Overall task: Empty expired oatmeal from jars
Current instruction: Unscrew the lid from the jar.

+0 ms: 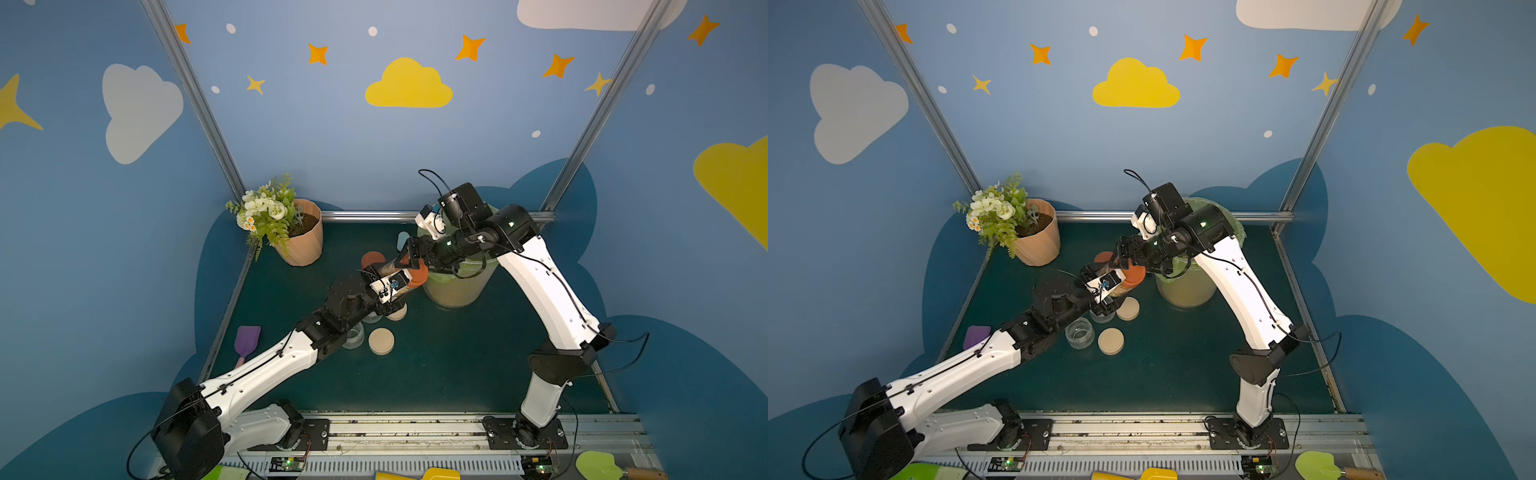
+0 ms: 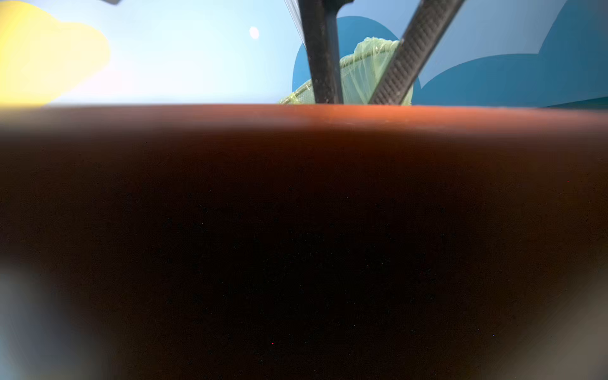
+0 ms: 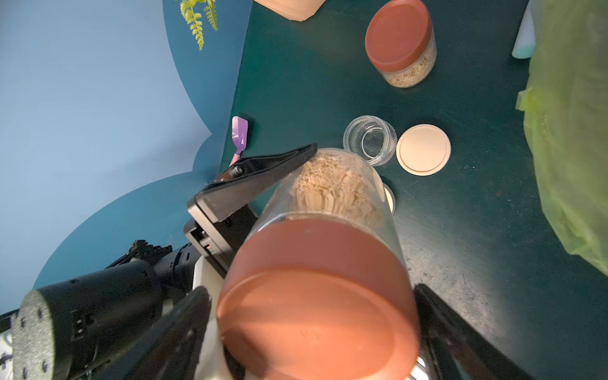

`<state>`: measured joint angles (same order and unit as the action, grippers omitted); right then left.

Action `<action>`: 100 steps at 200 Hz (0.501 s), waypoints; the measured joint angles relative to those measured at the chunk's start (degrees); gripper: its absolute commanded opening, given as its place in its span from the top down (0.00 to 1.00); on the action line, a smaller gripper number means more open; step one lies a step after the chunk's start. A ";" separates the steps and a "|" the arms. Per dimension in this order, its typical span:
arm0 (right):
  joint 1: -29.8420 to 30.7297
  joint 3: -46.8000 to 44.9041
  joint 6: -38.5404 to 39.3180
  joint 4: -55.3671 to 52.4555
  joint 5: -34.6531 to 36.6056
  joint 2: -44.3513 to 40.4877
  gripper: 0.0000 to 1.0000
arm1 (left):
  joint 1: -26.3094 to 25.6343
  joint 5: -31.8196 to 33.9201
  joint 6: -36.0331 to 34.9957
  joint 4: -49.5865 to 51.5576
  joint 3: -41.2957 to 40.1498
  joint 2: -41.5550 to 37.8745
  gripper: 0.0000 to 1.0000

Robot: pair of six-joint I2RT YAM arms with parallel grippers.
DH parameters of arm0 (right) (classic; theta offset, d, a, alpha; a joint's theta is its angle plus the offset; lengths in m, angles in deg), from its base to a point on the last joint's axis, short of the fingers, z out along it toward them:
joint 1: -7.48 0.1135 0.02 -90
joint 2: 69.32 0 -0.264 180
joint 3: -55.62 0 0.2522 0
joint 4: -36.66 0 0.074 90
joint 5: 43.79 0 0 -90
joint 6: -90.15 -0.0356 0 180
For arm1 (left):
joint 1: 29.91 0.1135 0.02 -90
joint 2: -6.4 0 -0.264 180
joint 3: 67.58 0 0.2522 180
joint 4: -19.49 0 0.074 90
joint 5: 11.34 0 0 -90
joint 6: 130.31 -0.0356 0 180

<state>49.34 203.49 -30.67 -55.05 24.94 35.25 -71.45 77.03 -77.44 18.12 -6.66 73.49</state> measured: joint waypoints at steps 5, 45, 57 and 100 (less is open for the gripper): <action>0.00 0.00 0.07 -0.02 0.11 0.00 0.10 | 0.00 0.00 -0.02 0.04 0.00 0.00 0.97; -0.02 -0.02 1.31 -0.04 0.70 0.00 0.15 | -0.11 -0.55 0.11 0.15 -0.02 0.00 0.97; 0.00 -0.02 1.51 -0.02 0.66 0.00 0.16 | -0.11 -1.03 0.68 0.17 -0.04 -0.07 0.97; 0.02 -1.05 2.08 0.74 -0.50 0.00 0.18 | 1.44 -5.81 5.27 0.37 -1.68 -1.53 0.97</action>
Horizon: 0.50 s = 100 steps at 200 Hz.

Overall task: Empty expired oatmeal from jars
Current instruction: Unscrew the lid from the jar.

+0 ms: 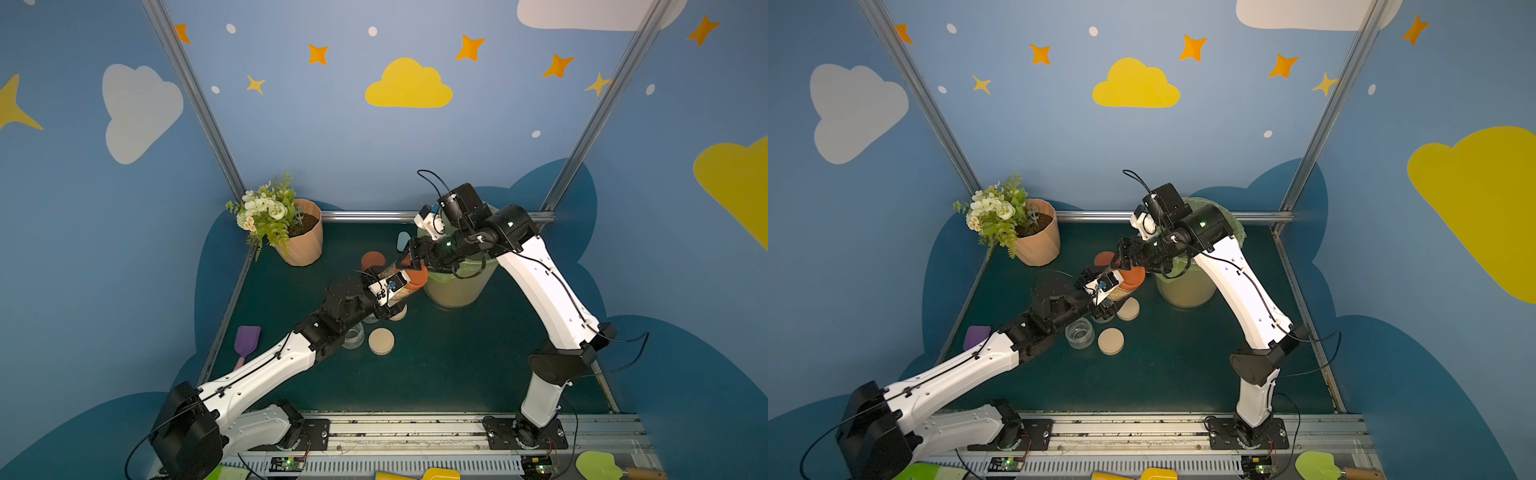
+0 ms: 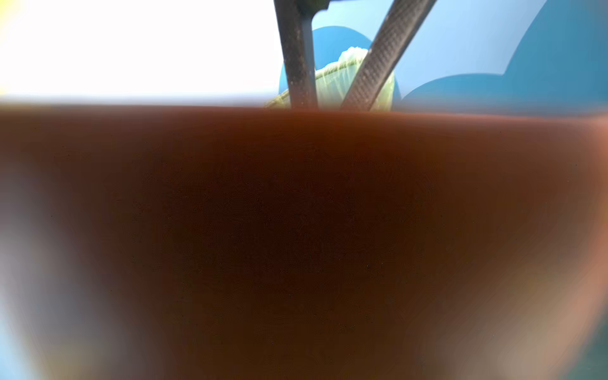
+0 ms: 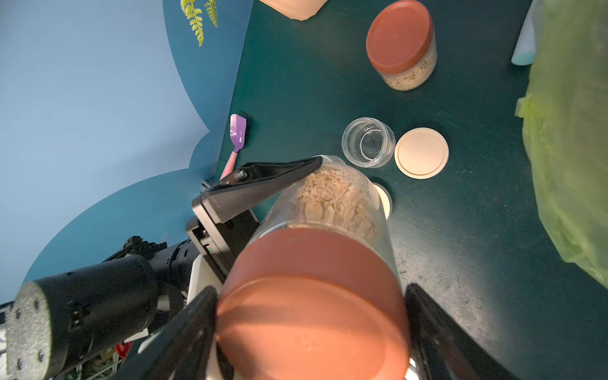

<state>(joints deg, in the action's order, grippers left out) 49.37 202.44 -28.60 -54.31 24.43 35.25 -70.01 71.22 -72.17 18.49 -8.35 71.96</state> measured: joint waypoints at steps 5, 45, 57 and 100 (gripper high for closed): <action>0.00 -0.15 0.24 0.17 -0.13 0.00 0.19 | 0.35 -0.94 0.90 0.00 -0.22 -0.22 0.97; 0.37 -1.03 4.98 2.19 -0.90 0.00 0.20 | 3.41 -8.41 8.33 -0.35 -1.49 -1.46 0.97; 0.37 -1.33 6.69 2.64 -1.55 0.00 0.21 | 4.17 -10.14 10.01 -0.37 -1.86 -1.81 0.97; 0.59 -1.14 13.31 2.73 -2.91 0.33 0.22 | 5.07 -13.14 13.70 -0.37 -2.27 -2.25 0.97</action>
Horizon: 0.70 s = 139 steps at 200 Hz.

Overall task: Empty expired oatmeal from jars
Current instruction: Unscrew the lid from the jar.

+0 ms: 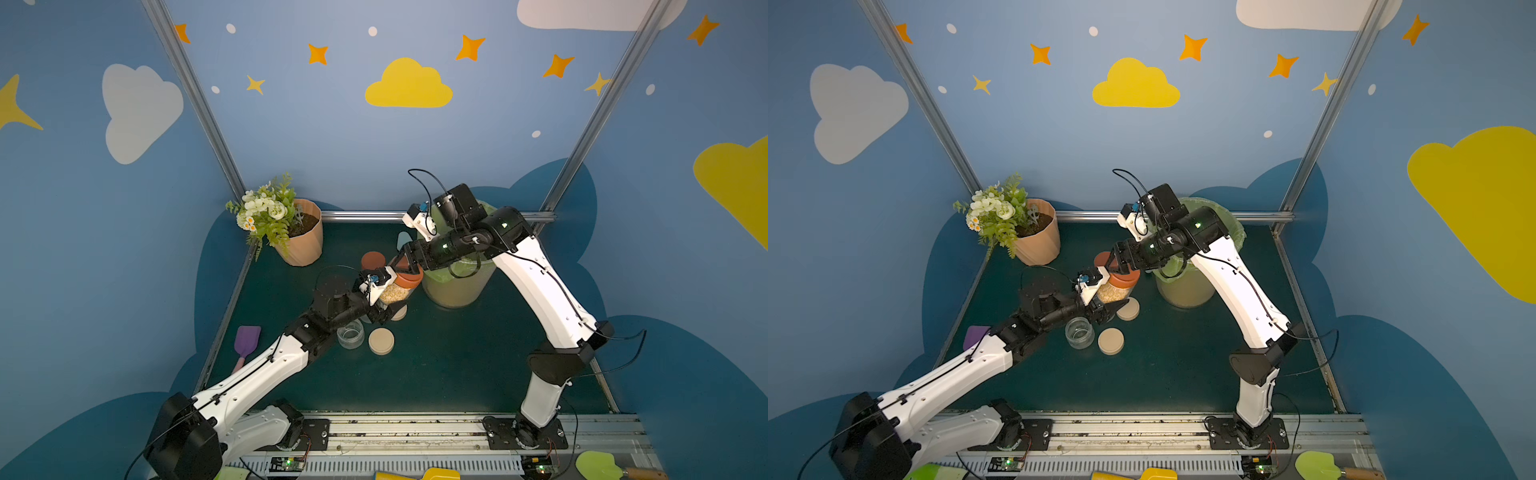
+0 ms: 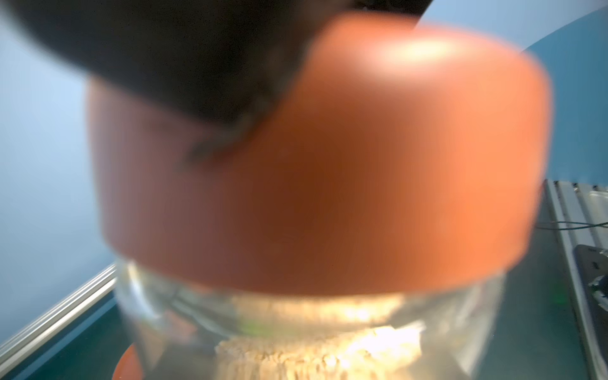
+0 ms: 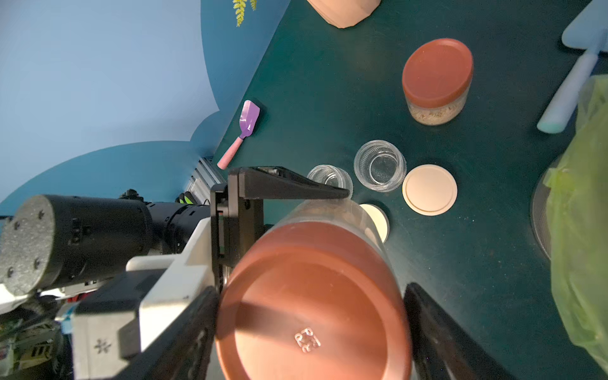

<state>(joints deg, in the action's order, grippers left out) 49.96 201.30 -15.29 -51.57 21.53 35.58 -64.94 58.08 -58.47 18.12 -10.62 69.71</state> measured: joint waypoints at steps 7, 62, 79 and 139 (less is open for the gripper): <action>0.07 0.22 1.05 -0.15 -0.02 0.11 0.22 | 0.04 -0.31 0.37 0.00 0.00 0.02 0.97; 0.48 4.92 10.21 -2.99 -0.81 2.49 0.27 | 0.48 -2.03 2.64 -0.20 -0.09 -0.44 0.97; 0.55 5.57 12.57 -3.43 -1.11 2.56 0.33 | 0.66 -2.78 3.02 -0.55 -0.09 -0.61 0.97; 1.62 6.45 22.77 -3.74 -1.29 2.49 0.40 | 1.81 -6.49 5.55 -2.84 -1.68 -1.38 0.97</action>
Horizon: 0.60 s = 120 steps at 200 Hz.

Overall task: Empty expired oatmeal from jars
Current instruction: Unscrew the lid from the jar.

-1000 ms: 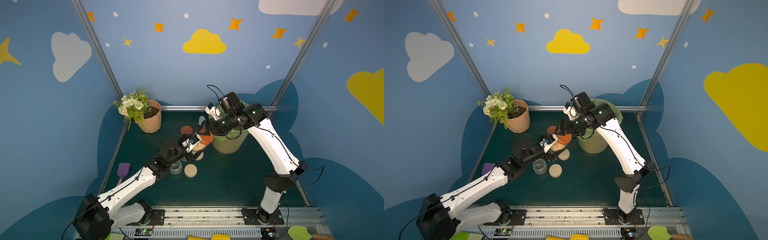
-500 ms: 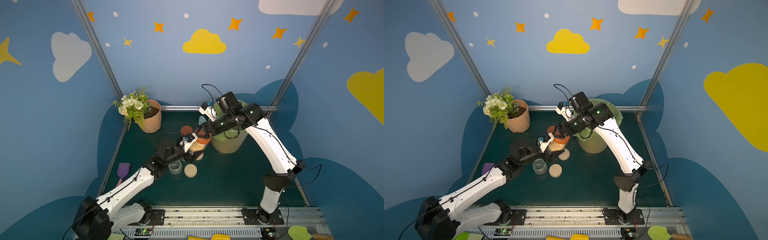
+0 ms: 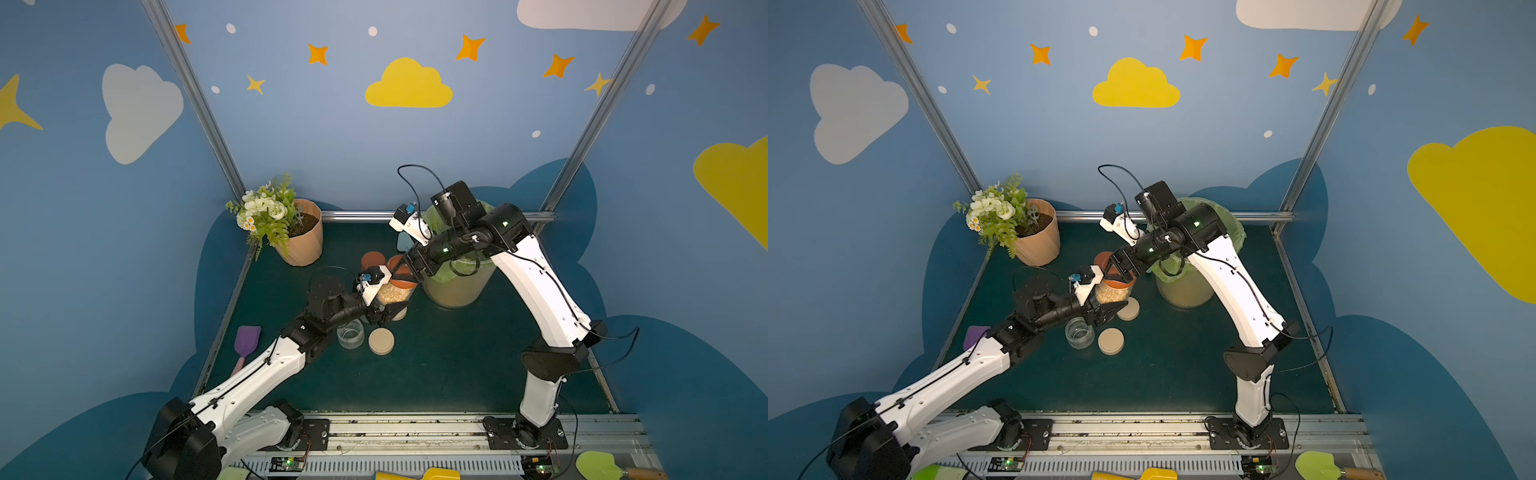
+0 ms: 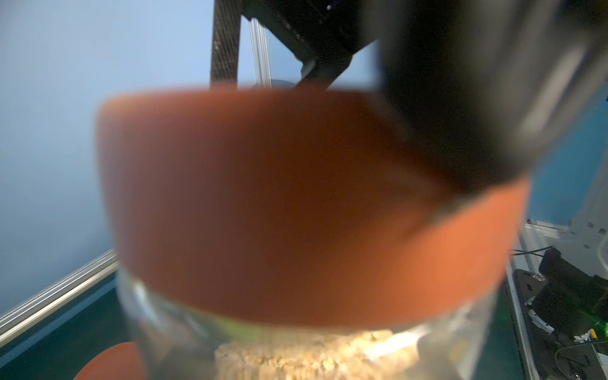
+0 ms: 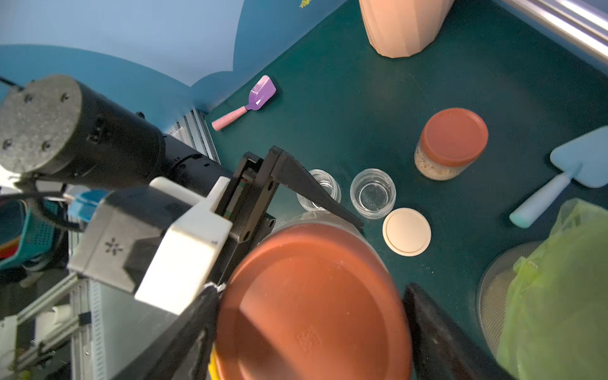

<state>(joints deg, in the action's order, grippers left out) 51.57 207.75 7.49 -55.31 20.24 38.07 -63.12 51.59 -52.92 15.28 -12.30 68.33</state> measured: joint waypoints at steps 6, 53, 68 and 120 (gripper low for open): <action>0.02 -0.09 1.16 0.09 -0.15 -0.02 0.41 | 0.15 -0.39 0.20 -0.11 -0.13 -0.07 0.97; 0.63 0.07 11.13 1.46 -1.18 -0.02 0.43 | 0.59 -2.62 3.56 -0.22 -0.26 -0.11 0.97; 0.61 0.07 13.62 1.84 -1.73 -0.02 0.43 | 0.63 -3.17 4.74 -0.66 -0.76 -0.22 0.97; 0.09 0.24 18.16 1.86 -3.50 0.22 0.44 | 0.87 -4.13 6.95 -1.60 -1.68 -1.09 0.97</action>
<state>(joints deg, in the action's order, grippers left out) 51.66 207.99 25.65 -53.45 16.74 38.29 -62.25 47.46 -45.96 13.68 -13.99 67.24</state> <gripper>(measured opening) 0.822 0.847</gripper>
